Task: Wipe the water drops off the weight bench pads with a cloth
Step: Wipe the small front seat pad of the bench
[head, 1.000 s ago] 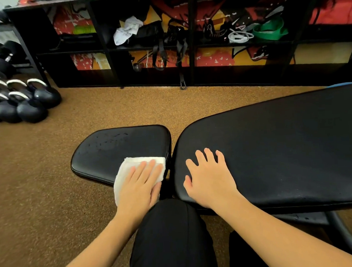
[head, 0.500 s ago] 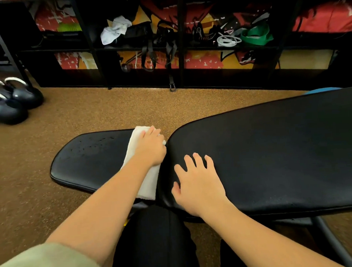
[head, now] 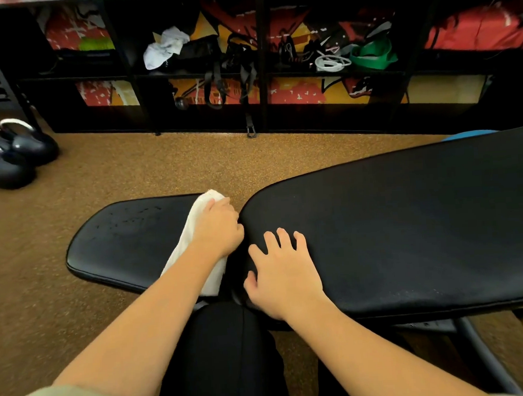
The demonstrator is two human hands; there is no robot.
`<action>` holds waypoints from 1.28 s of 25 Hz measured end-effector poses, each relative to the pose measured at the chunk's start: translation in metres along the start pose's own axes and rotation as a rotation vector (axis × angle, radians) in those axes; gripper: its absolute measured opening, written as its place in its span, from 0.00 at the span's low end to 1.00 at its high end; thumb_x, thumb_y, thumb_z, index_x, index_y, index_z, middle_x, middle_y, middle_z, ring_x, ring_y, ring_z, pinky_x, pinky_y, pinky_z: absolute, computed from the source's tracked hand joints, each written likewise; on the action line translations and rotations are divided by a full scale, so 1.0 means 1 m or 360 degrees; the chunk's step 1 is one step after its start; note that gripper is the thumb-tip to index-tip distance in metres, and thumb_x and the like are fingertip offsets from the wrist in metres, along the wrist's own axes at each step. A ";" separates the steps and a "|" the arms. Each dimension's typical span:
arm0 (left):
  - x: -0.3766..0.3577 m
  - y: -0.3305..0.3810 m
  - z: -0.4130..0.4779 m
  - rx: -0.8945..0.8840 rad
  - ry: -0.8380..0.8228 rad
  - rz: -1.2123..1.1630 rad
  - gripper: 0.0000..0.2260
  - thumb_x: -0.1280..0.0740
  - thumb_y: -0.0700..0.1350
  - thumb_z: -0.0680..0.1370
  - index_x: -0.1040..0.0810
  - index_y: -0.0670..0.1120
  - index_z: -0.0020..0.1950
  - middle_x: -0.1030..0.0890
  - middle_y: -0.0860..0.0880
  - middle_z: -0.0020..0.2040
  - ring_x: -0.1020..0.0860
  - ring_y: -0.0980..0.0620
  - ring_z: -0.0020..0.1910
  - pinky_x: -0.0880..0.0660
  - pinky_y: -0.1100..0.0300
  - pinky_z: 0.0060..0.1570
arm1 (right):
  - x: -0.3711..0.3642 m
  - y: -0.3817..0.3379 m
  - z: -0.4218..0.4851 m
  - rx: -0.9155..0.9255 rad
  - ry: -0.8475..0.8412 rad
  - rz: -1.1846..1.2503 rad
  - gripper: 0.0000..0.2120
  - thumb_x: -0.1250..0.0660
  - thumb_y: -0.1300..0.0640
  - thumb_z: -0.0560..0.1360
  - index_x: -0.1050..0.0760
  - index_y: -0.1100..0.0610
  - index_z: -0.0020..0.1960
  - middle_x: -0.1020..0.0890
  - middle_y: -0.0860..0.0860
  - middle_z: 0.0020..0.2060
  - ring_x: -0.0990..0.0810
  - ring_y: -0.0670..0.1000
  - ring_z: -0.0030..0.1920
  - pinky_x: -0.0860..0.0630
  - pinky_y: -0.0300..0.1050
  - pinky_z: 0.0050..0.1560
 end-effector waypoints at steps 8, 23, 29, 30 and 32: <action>0.000 0.002 -0.082 -0.0393 0.0504 -0.0305 0.03 0.36 0.42 0.69 0.24 0.46 0.41 0.23 0.48 0.49 0.27 0.45 0.51 0.32 0.52 0.55 | 0.000 -0.001 0.000 0.0014 -0.0010 -0.0045 0.25 0.44 0.42 0.77 0.26 0.53 0.68 0.26 0.61 0.70 0.33 0.65 0.72 0.40 0.68 0.72; -0.018 -0.023 -0.062 -0.0323 -0.0035 -0.0307 0.35 0.61 0.59 0.80 0.39 0.50 0.84 0.38 0.53 0.83 0.44 0.51 0.82 0.45 0.51 0.79 | 0.001 -0.001 0.000 0.0016 -0.0018 -0.0073 0.24 0.45 0.43 0.78 0.27 0.53 0.67 0.27 0.60 0.70 0.33 0.65 0.73 0.40 0.67 0.72; -0.014 -0.028 0.047 0.0224 -0.0139 -0.0262 0.23 0.50 0.54 0.86 0.31 0.44 0.76 0.31 0.44 0.78 0.38 0.42 0.79 0.41 0.42 0.77 | 0.000 0.000 0.001 0.0003 -0.0023 -0.0044 0.25 0.45 0.42 0.77 0.28 0.53 0.68 0.28 0.61 0.70 0.34 0.66 0.73 0.41 0.68 0.73; -0.012 -0.029 0.053 0.0303 -0.0091 -0.0284 0.22 0.48 0.54 0.86 0.29 0.43 0.74 0.28 0.43 0.74 0.34 0.41 0.76 0.38 0.42 0.76 | 0.000 0.000 0.001 0.0005 -0.0021 -0.0044 0.25 0.45 0.42 0.77 0.28 0.53 0.68 0.28 0.61 0.70 0.35 0.66 0.73 0.41 0.68 0.73; -0.005 -0.022 0.055 0.0287 0.0043 -0.0287 0.18 0.45 0.52 0.85 0.24 0.43 0.66 0.22 0.42 0.66 0.26 0.41 0.67 0.32 0.44 0.70 | -0.002 0.000 0.001 0.0004 -0.0003 -0.0049 0.24 0.44 0.43 0.77 0.27 0.54 0.67 0.27 0.61 0.69 0.34 0.66 0.73 0.41 0.68 0.72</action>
Point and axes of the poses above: each hand's wrist, its own z-axis towards the middle knuckle, its own x-axis out of the back of the hand, y = z × x, the point moved 3 cm from there along z, towards the middle knuckle
